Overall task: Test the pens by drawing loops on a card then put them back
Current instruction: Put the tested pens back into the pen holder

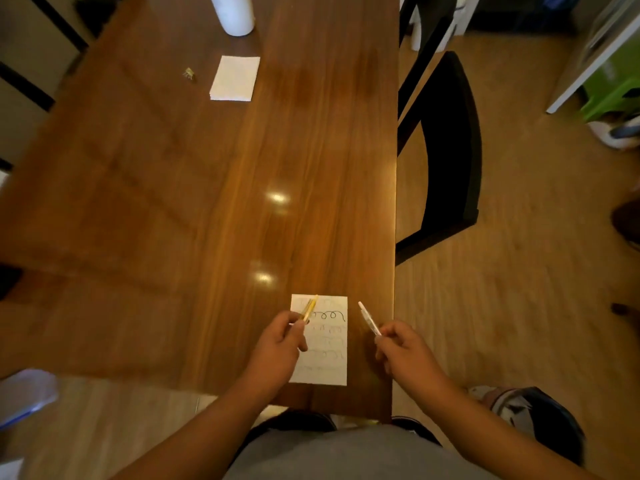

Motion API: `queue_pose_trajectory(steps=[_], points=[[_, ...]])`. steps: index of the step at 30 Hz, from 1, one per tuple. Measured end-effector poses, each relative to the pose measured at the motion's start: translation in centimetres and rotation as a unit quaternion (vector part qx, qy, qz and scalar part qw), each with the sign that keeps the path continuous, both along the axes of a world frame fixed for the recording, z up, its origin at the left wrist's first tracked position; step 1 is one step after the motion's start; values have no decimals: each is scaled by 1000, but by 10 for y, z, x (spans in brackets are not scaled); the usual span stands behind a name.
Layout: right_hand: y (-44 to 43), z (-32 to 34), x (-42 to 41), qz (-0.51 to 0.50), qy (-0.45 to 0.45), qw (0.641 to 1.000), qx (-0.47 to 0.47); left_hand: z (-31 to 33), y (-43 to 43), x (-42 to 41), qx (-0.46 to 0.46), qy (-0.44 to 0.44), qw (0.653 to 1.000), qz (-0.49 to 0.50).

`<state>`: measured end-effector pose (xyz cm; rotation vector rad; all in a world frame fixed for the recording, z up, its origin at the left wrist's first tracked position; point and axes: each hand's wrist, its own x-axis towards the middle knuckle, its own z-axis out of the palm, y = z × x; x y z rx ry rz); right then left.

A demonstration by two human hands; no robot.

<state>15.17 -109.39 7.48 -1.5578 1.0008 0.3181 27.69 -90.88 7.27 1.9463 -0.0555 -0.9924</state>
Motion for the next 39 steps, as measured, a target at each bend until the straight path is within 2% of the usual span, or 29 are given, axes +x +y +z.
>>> queue_pose_trajectory(steps=[4, 10, 14, 20, 25, 30, 35, 39], points=[[12, 11, -46, 40, -11, 999, 23, 11, 19, -48, -53, 24, 997, 60], [47, 18, -112, 100, 2, 994, 41, 11, 79, -131, -46, 14, 988, 145], [85, 25, -123, 186, 12, 982, 35, 10, 134, -174, -23, 21, 976, 214], [173, 30, -81, 335, -50, 941, -7, 10, 237, -223, 5, 22, 937, 348], [286, 21, -26, 429, -71, 900, 30, 0, 334, -255, 22, 36, 873, 486], [412, 0, 25, 511, -55, 857, 42, -16, 437, -254, 16, 68, 825, 561], [515, -6, 75, 550, -39, 834, 26, -13, 536, -223, 25, 58, 813, 579], [555, -3, 103, 548, -20, 836, 11, -10, 586, -189, 10, 48, 811, 584]])
